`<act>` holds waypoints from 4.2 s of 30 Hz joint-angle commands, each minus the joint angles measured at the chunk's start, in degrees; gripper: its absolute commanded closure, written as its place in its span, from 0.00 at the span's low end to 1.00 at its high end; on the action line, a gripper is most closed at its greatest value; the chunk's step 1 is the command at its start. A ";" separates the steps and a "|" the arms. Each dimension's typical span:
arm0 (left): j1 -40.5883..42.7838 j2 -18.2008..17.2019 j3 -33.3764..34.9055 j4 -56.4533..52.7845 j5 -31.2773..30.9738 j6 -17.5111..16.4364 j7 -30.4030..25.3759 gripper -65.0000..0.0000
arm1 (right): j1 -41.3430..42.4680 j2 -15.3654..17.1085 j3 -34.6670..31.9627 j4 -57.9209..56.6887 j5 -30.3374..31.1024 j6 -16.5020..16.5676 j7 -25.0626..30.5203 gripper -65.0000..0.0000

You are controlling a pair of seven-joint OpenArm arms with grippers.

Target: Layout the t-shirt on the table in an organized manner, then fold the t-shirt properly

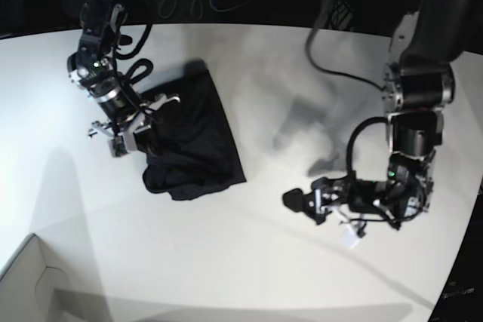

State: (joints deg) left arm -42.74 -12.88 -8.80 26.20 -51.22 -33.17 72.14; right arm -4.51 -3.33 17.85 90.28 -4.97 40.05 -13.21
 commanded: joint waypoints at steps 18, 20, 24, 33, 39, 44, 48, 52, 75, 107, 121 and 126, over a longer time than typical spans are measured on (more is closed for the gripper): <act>25.64 -5.71 -16.39 30.11 -1.22 -0.19 7.64 0.00 | 12.29 0.39 -5.67 -10.41 0.62 -0.05 -0.90 1.00; 26.87 -5.71 -17.36 31.26 -1.13 -0.19 7.64 0.00 | 14.67 0.39 -7.78 -13.31 0.62 -0.05 -1.16 1.00; 28.37 -6.85 -17.62 33.10 -1.31 -0.19 7.86 0.00 | 18.36 0.21 -12.70 -18.24 0.62 -0.05 -1.16 1.00; 28.63 -8.79 -17.62 33.36 -1.31 -0.19 7.86 0.00 | 22.84 -2.69 -20.35 -22.81 0.62 -0.05 -0.81 1.00; 28.54 -9.58 -17.62 33.36 -1.31 -0.19 7.86 0.00 | 20.03 -2.60 -21.93 -13.23 0.62 -0.05 -1.16 1.00; 28.28 -9.58 -17.62 33.36 -1.31 -0.19 7.86 0.00 | 20.91 -0.05 -21.41 -12.61 0.62 -0.05 -1.16 1.00; 28.28 -9.58 -17.71 33.36 -1.31 -0.19 7.86 0.00 | 20.91 1.97 -14.81 -12.26 0.53 -0.05 -1.16 1.00; 28.28 -9.75 -17.71 33.45 -1.31 -0.19 7.86 0.00 | 20.38 4.61 -9.63 -12.43 0.71 -0.05 -1.16 1.00; 30.13 -9.84 -17.71 33.45 -1.31 -0.19 7.86 0.00 | 31.63 5.31 -9.19 -33.27 0.62 -0.05 0.77 1.00; 44.63 -17.58 -40.30 33.45 -1.04 -0.19 7.86 0.00 | -5.46 3.64 6.73 -1.97 0.97 -0.05 -2.13 1.00; 58.35 -15.29 -50.59 47.96 -1.31 -0.55 7.86 0.00 | -15.40 -0.23 1.45 6.38 0.97 -0.05 -2.22 1.00; 62.30 -14.50 -53.49 48.13 -0.95 -0.72 7.86 0.00 | -17.24 -0.23 0.57 6.64 0.97 -0.05 -2.22 1.00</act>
State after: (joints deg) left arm 19.57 -26.24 -61.98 73.41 -51.07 -33.67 80.16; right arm -21.87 -3.79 18.33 95.74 -4.99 39.77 -16.73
